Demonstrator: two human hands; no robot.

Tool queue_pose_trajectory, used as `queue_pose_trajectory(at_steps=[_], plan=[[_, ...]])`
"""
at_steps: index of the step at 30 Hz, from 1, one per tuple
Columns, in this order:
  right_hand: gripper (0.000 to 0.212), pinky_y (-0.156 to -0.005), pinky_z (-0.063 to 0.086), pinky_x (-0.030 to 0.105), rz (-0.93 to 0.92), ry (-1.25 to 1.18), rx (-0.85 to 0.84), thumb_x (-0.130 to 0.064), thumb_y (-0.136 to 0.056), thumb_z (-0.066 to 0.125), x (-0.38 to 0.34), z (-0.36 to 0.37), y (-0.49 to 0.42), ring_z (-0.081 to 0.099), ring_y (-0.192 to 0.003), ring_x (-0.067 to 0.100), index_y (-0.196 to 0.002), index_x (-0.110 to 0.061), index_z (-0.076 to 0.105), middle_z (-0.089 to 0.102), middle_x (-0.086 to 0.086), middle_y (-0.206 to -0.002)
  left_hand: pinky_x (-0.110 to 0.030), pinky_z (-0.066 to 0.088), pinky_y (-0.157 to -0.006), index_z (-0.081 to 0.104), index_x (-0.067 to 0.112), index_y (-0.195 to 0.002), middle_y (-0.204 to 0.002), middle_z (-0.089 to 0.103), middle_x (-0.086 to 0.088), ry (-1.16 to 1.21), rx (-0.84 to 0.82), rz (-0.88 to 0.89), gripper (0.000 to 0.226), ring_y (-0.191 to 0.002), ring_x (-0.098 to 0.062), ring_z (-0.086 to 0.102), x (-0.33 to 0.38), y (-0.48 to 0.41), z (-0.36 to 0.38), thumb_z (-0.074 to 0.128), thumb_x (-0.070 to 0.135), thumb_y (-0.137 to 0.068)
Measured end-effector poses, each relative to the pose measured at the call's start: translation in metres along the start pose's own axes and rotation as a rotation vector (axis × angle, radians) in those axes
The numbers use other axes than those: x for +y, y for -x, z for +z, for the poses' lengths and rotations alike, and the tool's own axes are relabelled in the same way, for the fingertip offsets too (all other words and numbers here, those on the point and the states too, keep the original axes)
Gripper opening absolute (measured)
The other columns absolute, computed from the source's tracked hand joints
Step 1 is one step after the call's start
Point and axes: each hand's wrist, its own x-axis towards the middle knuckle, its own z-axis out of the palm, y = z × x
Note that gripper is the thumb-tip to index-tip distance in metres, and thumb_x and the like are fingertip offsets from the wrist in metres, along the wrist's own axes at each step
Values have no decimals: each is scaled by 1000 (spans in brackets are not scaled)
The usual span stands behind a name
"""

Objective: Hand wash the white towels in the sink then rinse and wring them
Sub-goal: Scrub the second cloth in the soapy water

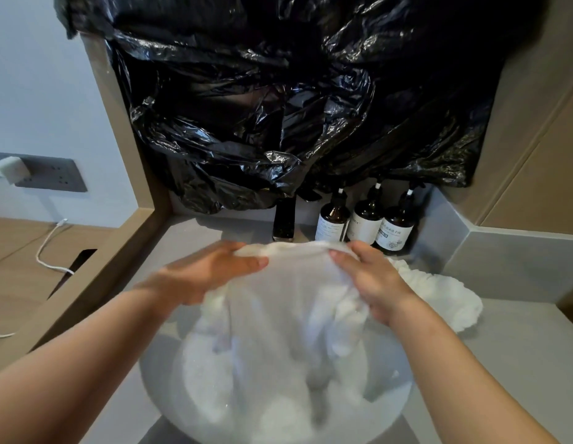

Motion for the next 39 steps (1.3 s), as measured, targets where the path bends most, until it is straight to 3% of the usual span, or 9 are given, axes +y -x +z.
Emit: queue_pose_trajectory(at_steps=[5, 10, 17, 20, 22, 26, 31, 34, 39], plan=[[20, -57, 42, 27, -98, -137, 97, -15, -94, 56, -60, -2, 3, 52, -59, 19, -74, -13, 55, 55, 4, -63, -35, 60, -70, 65, 8, -110, -97, 72, -13, 300, 27, 110, 32, -80, -24, 70, 41, -2, 1, 56, 25, -84], [14, -65, 50, 34, -185, -191, 112, -18, -94, 57, -121, -9, 10, 61, -69, 23, -81, -15, 59, 62, 5, -73, -29, 58, -59, 66, 13, -97, -78, 73, -5, 325, 138, 235, 18, -66, -18, 70, 88, 1, -1, 51, 24, -95], [10, -68, 51, 33, -347, -138, 150, -18, -91, 61, -142, -19, 18, 61, -74, 20, -81, -18, 62, 63, 7, -82, -37, 58, -74, 64, 9, -115, -100, 71, -12, 411, 120, 326, 47, -87, -26, 70, 96, 6, -4, 67, 36, -77], [14, -62, 45, 27, -177, -28, 98, -16, -91, 61, -87, -16, 11, 57, -67, 18, -76, -15, 60, 60, 4, -69, -31, 59, -62, 68, 9, -96, -83, 74, -9, 307, 99, 197, 21, -72, -22, 71, 55, 7, 10, 61, 22, -82], [11, -61, 43, 21, 5, 59, 24, -16, -89, 64, -37, -10, 10, 58, -66, 13, -86, -6, 63, 65, 2, -71, -32, 60, -69, 69, 10, -95, -85, 75, -8, 217, 85, 44, 14, -76, -23, 71, 12, 4, 13, 59, 17, -90], [44, -78, 40, 21, 275, 538, -249, -32, -82, 72, 44, 2, 18, 55, -95, 13, -116, -7, 59, 60, 3, -110, -20, 45, -81, 58, 21, -107, -108, 58, 10, -390, 50, -273, 35, -98, -11, 55, -64, -4, 25, 65, 47, -85], [89, -104, 33, 23, 465, 1061, -773, -54, -77, 70, 101, 21, 28, 40, -134, 19, -147, -15, 31, 37, 0, -149, -27, 42, -96, 44, 32, -133, -132, 51, 5, -747, -364, -566, 77, -117, -18, 53, -126, -4, 46, 75, 57, -67], [75, -101, 42, 30, 499, 1231, -895, -50, -78, 70, 118, 28, 23, 52, -124, 24, -138, -10, 46, 50, 5, -140, -32, 39, -103, 33, 29, -144, -142, 47, 1, -965, -505, -641, 95, -125, -22, 50, -140, -9, 48, 73, 62, -65], [43, -81, 42, 26, 463, 1273, -858, -37, -82, 67, 136, 35, 19, 60, -105, 24, -118, -14, 63, 62, 5, -118, -32, 44, -97, 44, 18, -139, -129, 59, -4, -992, -479, -681, 80, -115, -25, 57, -145, -16, 50, 72, 53, -73]])
